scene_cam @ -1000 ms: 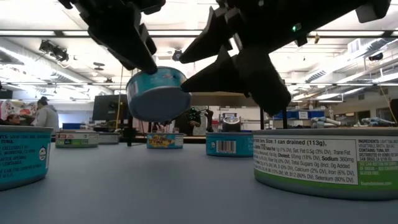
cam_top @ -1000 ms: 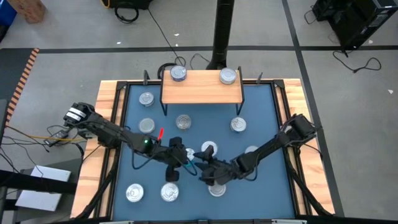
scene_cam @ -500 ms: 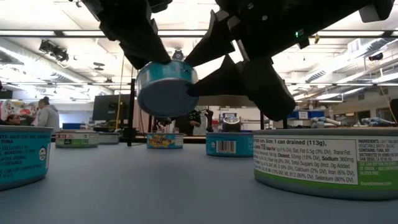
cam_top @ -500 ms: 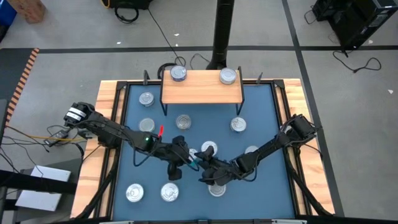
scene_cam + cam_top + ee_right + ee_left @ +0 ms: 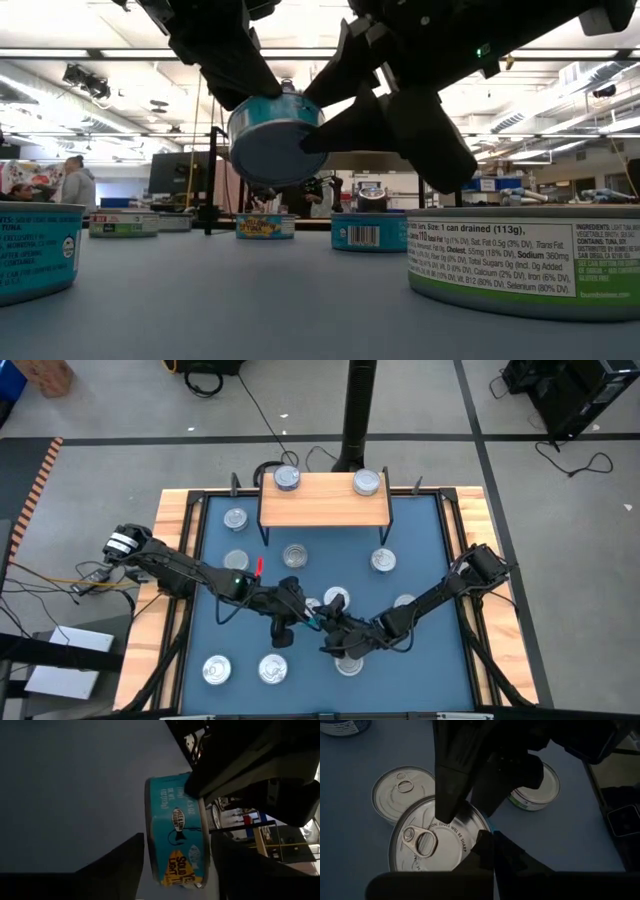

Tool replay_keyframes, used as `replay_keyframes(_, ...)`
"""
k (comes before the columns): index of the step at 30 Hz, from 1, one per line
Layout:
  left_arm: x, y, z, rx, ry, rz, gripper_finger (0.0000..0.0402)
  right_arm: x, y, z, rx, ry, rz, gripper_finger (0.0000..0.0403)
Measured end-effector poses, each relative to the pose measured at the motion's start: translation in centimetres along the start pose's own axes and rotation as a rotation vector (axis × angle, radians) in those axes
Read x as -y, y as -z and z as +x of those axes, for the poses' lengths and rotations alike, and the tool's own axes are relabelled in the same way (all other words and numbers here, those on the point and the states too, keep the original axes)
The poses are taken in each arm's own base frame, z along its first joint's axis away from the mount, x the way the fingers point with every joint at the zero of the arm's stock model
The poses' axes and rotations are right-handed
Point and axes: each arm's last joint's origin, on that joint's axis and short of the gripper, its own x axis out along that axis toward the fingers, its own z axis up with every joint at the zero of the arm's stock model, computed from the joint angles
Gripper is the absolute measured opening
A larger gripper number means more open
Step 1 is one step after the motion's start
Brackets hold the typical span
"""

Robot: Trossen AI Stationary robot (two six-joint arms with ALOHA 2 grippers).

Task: Stack canned seafood by type on shelf
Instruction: Put the light blue tuna can on the shelf

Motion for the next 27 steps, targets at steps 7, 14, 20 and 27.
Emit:
replay_keyframes(7, 0.1, 0.0, 0.0, 0.001, 0.002, 0.003, 0.0000, 0.1, -0.1, 0.0, 0.014, 0.002, 0.014, 0.0186)
replay_keyframes(14, 0.2, -0.2, 0.0, 0.019, 0.040, 0.026, 0.0000, 0.1, -0.1, 0.0, 0.017, 0.000, 0.037, 0.0154)
replay_keyframes(20, 0.2, 0.3, 0.4, 0.090, 0.067, 0.038, 0.0017, 0.0, 0.0, -0.1, 0.010, -0.007, 0.063, 0.0155)
replay_keyframes(27, 0.2, 1.7, 1.0, 0.238, 0.109, 0.038, 0.0071, -0.1, -0.1, -0.2, 0.012, -0.008, 0.081, 0.0155)
